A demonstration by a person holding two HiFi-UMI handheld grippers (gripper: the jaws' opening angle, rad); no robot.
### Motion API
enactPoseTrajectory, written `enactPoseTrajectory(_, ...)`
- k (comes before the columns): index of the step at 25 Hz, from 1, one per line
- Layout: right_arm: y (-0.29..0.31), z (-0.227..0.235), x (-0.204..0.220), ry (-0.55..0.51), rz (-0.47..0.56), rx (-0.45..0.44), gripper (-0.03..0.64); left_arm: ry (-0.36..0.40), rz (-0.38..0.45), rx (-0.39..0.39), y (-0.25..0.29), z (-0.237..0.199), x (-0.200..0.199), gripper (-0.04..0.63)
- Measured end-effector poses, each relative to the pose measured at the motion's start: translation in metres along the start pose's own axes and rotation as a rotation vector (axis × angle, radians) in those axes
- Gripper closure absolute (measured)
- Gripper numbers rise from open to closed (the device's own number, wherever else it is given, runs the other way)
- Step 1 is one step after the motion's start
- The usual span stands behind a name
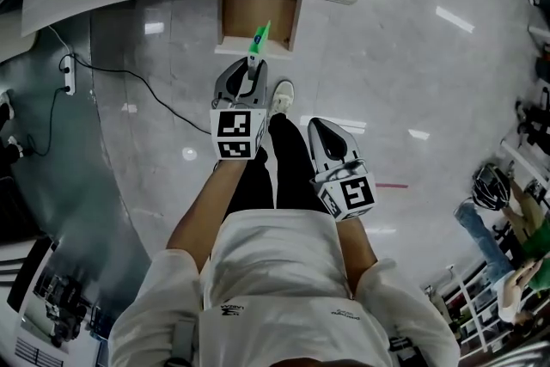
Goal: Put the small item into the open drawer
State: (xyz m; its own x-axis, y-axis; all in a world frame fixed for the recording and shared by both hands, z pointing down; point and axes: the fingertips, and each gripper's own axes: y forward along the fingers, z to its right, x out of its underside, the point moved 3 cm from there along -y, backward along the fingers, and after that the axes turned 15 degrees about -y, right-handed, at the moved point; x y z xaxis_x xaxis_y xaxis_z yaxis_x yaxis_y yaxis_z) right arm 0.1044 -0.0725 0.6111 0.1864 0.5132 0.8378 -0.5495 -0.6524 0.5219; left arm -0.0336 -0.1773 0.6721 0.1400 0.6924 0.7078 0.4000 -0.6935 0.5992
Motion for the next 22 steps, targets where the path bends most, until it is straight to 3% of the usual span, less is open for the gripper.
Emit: enactPoseTrajectory(22, 0.010, 0.004, 0.020, 0.015, -0.036, -0.008, 0.588, -0.058, -0.037, -0.067, 0.058, -0.017, 0.014, 0.489)
